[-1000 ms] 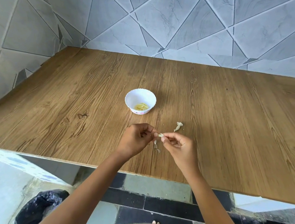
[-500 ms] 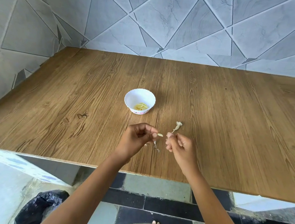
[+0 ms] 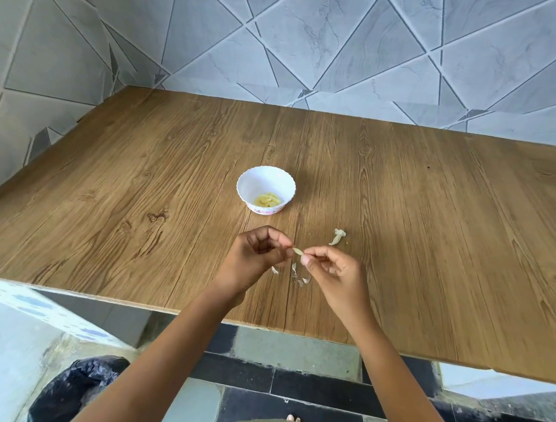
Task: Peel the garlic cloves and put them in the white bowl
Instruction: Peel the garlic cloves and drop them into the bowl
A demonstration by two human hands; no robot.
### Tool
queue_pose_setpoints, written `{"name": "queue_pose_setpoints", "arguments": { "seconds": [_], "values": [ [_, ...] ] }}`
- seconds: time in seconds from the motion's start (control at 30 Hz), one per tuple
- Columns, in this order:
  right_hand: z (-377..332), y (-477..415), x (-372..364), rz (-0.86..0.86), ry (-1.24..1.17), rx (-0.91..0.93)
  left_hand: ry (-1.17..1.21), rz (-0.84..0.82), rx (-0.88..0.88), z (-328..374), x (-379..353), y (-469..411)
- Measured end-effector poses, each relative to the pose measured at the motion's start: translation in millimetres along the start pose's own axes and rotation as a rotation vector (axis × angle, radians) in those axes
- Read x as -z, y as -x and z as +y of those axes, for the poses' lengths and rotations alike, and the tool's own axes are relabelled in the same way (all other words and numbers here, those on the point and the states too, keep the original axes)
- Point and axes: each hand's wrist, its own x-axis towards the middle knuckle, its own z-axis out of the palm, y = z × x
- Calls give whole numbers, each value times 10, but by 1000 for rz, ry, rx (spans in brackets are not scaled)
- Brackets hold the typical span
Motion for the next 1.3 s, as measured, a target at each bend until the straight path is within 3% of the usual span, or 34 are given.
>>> {"name": "queue_pose_setpoints", "arguments": {
  "seconds": [0.23,0.3,0.43,0.67,0.93,1.07,1.3],
  "values": [
    [-9,-17,-22,-18,15,-20,127,21,136,-7,49,0],
    [77,-1,-36,1,158,-7,-42,139,90,-45,146,-22],
    [261,114,-91,-23,506,94,-654,425,-73,-135,433,-155],
    [290,208,-202,-96,631,47,-930,418,-79,-289,628,-250],
    [238,199,-134,-106,859,34,-805,430,-163,-216,668,-82],
    [145,239,-295,-256,870,-92,-743,383,-164,-184,598,67],
    [106,137,-607,-320,846,18,-735,339,-186,-214,597,175]
  ]
}}
